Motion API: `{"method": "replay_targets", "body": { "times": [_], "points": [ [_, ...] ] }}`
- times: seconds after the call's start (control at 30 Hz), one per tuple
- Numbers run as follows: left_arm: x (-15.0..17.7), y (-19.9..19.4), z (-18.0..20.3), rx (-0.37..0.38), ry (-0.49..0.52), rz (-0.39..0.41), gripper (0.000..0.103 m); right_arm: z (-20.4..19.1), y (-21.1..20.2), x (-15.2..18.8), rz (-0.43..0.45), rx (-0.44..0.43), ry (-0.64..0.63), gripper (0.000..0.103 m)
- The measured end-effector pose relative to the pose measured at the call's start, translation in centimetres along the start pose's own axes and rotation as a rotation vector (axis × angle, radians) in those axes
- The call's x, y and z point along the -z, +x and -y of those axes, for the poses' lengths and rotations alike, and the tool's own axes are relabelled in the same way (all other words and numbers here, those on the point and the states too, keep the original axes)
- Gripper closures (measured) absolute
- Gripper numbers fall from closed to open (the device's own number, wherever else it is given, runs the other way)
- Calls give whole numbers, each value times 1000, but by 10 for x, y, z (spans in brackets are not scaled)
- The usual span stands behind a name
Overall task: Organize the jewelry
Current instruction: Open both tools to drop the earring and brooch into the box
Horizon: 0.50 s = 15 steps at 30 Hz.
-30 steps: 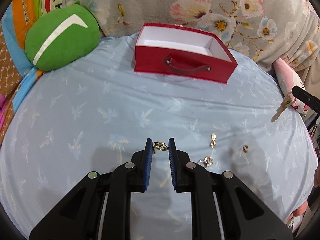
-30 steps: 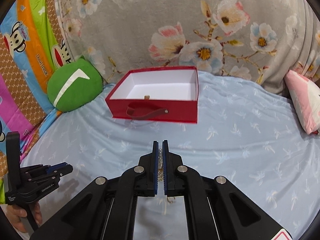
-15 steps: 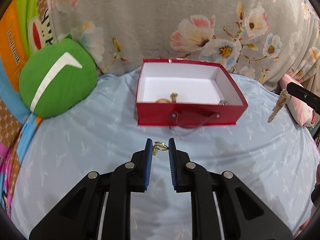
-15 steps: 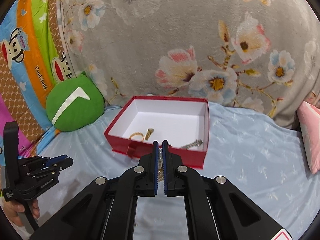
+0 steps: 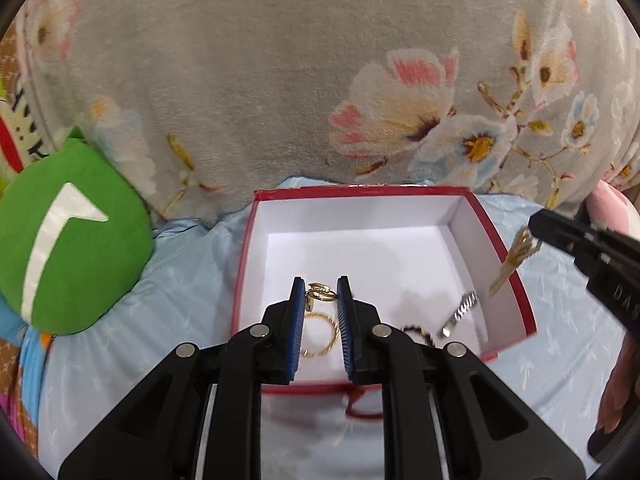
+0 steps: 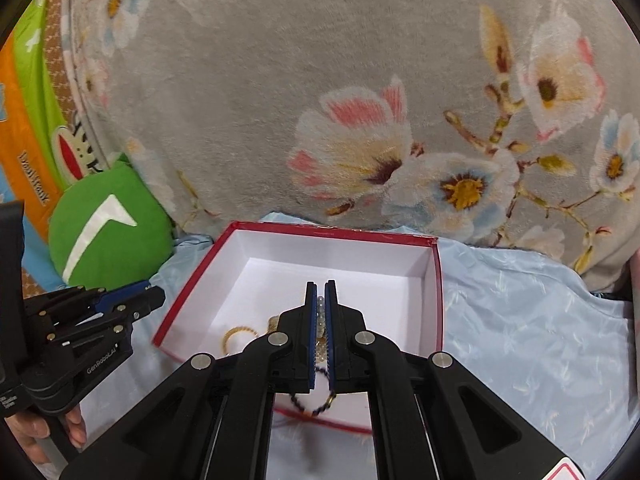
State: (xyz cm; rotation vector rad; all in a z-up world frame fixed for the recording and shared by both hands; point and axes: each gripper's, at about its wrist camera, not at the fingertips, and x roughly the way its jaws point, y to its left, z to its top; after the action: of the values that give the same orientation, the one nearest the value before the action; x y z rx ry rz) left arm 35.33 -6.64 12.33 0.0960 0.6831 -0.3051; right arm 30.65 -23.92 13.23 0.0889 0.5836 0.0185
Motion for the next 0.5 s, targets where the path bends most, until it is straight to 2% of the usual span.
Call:
{"method": "replay_targets", "body": {
  "times": [0.27, 0.5],
  "points": [
    [-26, 88, 4, -3, -24, -85, 87, 11, 76, 0, -81, 31, 0, 100],
    [-32, 130, 13, -28, -5, -121, 87, 17, 115, 1, -120, 40, 12, 100]
  ]
}}
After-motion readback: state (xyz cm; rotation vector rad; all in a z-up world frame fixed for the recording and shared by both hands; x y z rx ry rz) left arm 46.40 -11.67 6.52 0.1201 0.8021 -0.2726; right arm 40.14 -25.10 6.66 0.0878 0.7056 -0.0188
